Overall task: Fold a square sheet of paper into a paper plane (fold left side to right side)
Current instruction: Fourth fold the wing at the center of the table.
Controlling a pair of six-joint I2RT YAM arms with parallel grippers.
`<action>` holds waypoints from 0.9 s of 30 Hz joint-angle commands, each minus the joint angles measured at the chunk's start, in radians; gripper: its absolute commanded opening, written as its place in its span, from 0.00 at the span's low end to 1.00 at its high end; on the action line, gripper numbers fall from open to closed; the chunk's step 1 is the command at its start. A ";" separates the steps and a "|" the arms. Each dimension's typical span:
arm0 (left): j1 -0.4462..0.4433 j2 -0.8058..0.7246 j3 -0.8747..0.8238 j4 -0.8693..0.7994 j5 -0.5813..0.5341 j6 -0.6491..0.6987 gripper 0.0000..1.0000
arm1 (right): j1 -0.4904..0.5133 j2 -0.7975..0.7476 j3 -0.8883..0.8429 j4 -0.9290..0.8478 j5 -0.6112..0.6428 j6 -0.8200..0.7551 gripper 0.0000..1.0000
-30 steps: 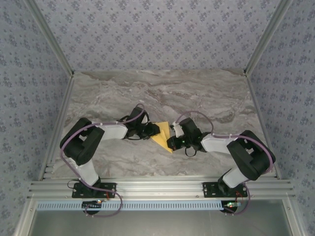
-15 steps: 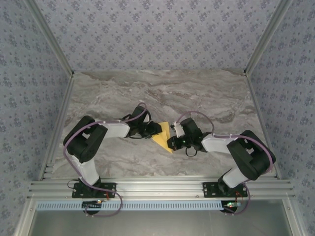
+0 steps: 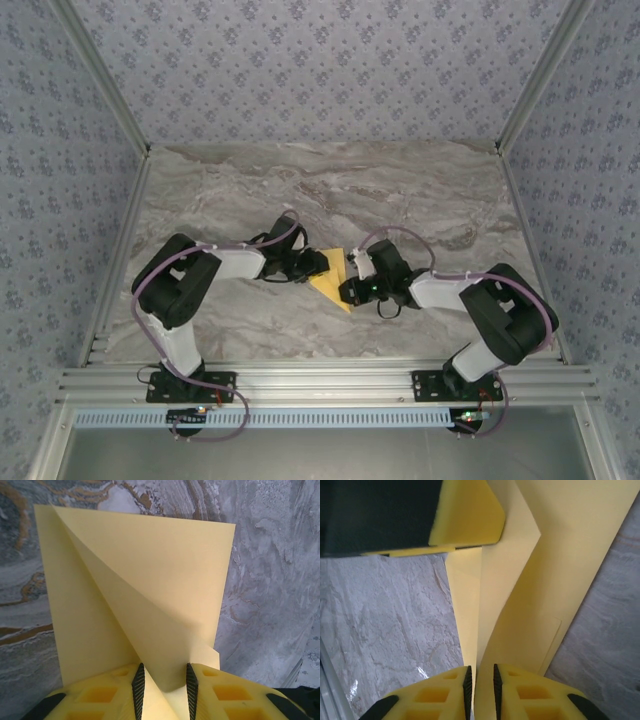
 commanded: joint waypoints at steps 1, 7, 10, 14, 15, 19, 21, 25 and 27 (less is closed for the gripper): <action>-0.006 0.016 0.010 -0.038 -0.003 0.022 0.30 | -0.036 -0.043 0.020 0.029 -0.077 0.042 0.30; -0.006 0.011 0.007 -0.035 -0.006 0.021 0.30 | -0.080 0.016 0.106 -0.024 -0.166 0.084 0.40; -0.007 0.008 0.006 -0.034 -0.006 0.020 0.30 | -0.093 0.055 0.140 -0.042 -0.159 0.095 0.40; -0.006 0.002 0.004 -0.034 -0.007 0.020 0.30 | -0.109 0.095 0.173 -0.054 -0.150 0.119 0.39; -0.007 0.000 0.003 -0.034 -0.007 0.020 0.30 | -0.108 0.108 0.181 -0.065 -0.148 0.120 0.39; -0.008 0.000 0.003 -0.032 -0.007 0.020 0.30 | -0.111 0.139 0.192 -0.072 -0.141 0.129 0.39; -0.007 0.000 0.002 -0.031 -0.007 0.020 0.30 | -0.110 0.149 0.192 -0.072 -0.139 0.136 0.38; -0.007 0.000 0.003 -0.031 -0.005 0.020 0.30 | -0.111 0.172 0.199 -0.070 -0.141 0.148 0.36; -0.008 0.000 0.003 -0.031 -0.005 0.020 0.30 | -0.110 0.186 0.203 -0.065 -0.147 0.154 0.35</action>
